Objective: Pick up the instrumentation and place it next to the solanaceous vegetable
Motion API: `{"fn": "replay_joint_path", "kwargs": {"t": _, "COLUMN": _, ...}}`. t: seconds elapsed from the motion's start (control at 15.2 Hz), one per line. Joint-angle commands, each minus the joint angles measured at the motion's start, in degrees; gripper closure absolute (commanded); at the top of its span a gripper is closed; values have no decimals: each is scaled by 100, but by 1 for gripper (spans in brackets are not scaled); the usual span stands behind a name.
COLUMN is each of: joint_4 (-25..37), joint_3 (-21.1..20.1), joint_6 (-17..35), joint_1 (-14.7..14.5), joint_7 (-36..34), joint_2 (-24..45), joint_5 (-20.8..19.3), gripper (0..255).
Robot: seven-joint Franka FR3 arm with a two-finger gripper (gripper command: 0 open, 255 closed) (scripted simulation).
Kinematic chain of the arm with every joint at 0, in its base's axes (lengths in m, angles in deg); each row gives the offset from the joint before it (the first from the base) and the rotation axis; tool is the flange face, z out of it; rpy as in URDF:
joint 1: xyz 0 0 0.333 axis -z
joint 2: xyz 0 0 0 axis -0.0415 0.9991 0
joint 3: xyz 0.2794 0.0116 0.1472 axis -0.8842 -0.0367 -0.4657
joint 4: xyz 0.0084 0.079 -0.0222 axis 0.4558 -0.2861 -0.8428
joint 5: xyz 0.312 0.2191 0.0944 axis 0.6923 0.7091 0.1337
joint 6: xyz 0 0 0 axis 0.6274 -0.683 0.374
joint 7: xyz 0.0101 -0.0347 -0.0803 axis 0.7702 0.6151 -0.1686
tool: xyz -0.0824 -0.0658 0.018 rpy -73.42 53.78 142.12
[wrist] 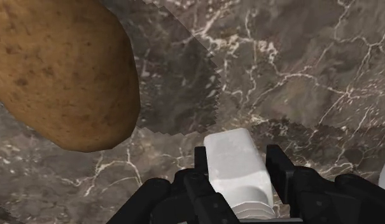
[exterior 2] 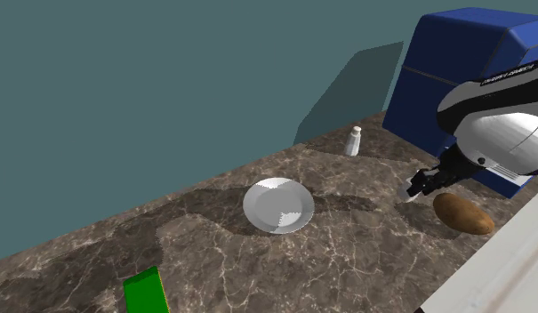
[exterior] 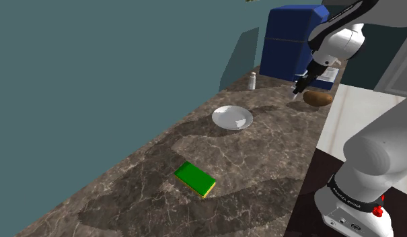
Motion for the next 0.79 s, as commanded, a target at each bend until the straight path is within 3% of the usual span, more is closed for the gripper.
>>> {"fn": "replay_joint_path", "kwargs": {"t": 0.0, "joint_4": -70, "joint_3": 26, "joint_6": 167, "joint_1": -34, "joint_7": 123, "joint_2": 124, "joint_5": 126, "gripper": 255}}
{"fn": "replay_joint_path", "kwargs": {"t": 0.33, "joint_4": -202, "joint_3": 85, "joint_6": 526, "joint_1": -114, "joint_7": 471, "joint_2": 448, "joint_5": 485, "gripper": 255}}
{"fn": "replay_joint_path", "kwargs": {"t": 0.73, "joint_4": -202, "joint_3": 84, "joint_6": 526, "joint_1": -112, "joint_7": 472, "joint_2": 449, "joint_5": 485, "gripper": 255}}
